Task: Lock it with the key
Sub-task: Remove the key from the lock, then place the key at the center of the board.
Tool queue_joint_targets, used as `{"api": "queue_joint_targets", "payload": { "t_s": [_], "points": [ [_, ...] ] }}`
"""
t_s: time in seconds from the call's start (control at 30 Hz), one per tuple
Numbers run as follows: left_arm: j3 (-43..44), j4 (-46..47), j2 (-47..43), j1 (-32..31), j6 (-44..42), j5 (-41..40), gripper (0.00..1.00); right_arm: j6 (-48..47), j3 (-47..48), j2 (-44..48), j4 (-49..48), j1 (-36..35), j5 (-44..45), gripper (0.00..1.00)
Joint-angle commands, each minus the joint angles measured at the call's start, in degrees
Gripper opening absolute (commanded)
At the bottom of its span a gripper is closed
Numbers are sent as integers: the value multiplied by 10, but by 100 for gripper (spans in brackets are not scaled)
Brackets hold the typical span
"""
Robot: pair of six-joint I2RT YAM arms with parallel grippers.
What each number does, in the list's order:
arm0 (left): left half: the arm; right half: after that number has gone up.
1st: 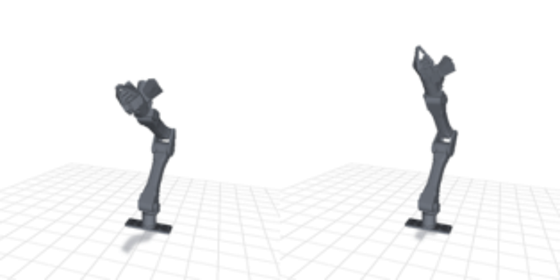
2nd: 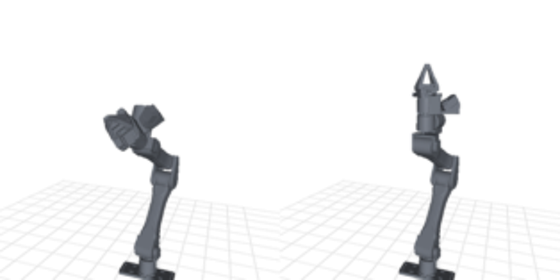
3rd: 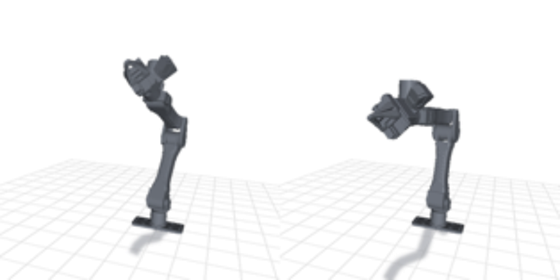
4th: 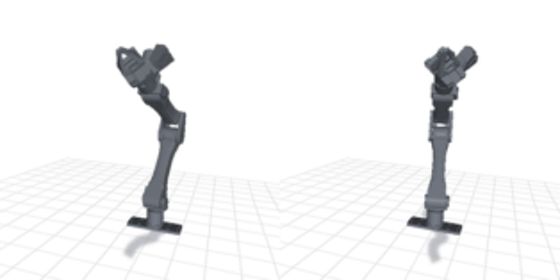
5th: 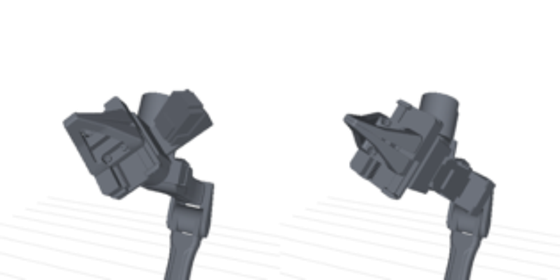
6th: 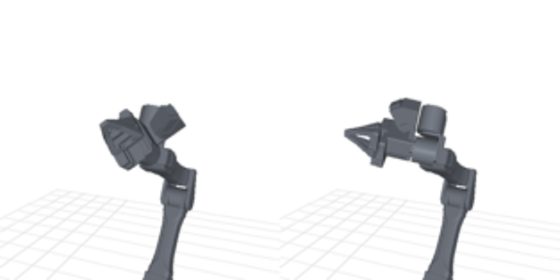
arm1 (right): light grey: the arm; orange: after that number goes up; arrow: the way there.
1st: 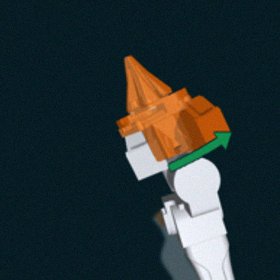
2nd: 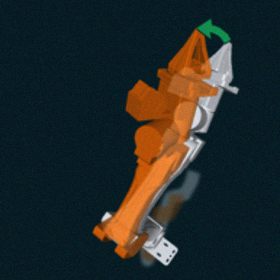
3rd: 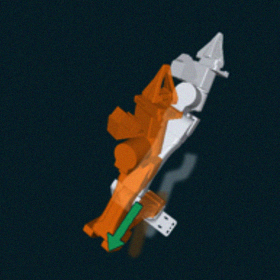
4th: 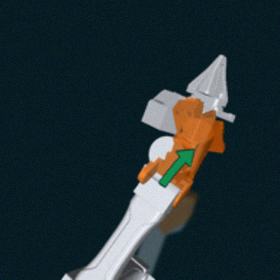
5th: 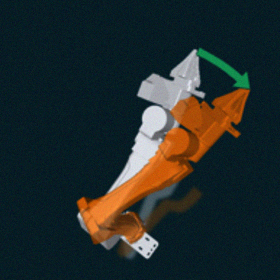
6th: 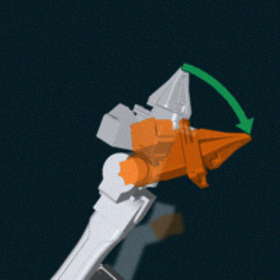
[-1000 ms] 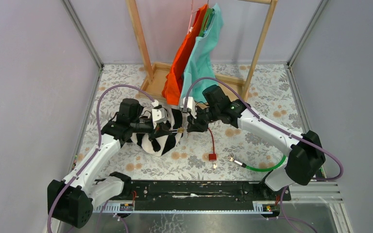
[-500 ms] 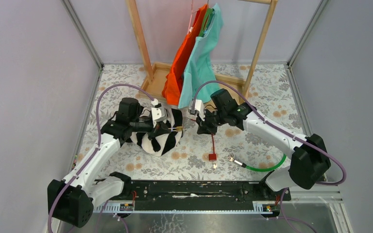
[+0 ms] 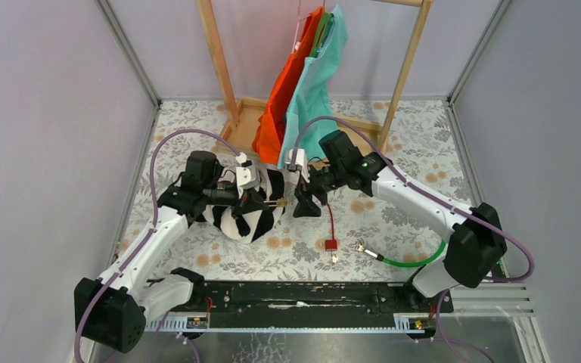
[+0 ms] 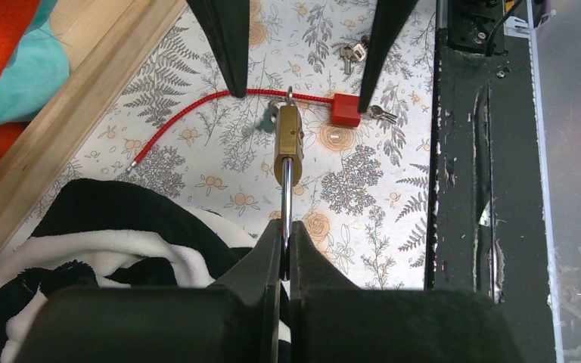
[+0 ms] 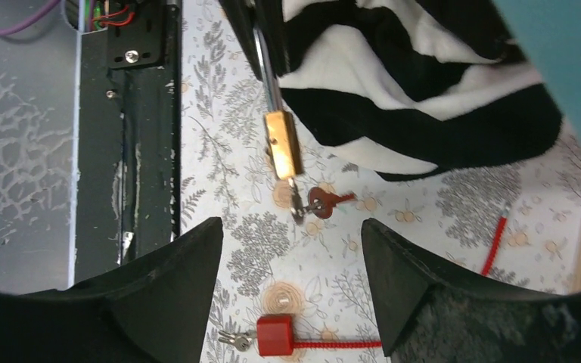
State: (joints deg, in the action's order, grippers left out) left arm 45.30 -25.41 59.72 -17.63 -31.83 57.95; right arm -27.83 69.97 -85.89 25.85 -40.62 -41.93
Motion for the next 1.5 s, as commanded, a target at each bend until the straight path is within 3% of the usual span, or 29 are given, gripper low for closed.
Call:
{"api": "queue_joint_targets", "payload": {
  "t_s": [0.0, 0.1, 0.47, 0.67, 1.07, 1.33, 1.47],
  "points": [
    [9, 2, -4, -5, 7, 25, 0, 12, 31, -22, -14, -25, -27, 74],
    [8, 2, -4, -5, 7, 24, 0, 9, 42, -36, -9, -30, -24, 69],
    [1, 8, -4, -5, 7, 24, 0, 12, 44, -48, -23, -34, -14, 35],
    [-2, 8, -5, -5, 5, 20, 0, 4, 34, -40, -29, -34, 6, 1],
    [-10, -2, -25, -5, -23, -28, 0, -29, -46, 19, -18, -20, 148, 0],
    [0, -35, -26, -5, -60, -60, 0, -41, -97, 53, 5, -10, 86, 0],
    [0, -70, -25, -4, -85, -123, 0, -12, -128, 41, -50, -61, 104, 5]
  ]
}}
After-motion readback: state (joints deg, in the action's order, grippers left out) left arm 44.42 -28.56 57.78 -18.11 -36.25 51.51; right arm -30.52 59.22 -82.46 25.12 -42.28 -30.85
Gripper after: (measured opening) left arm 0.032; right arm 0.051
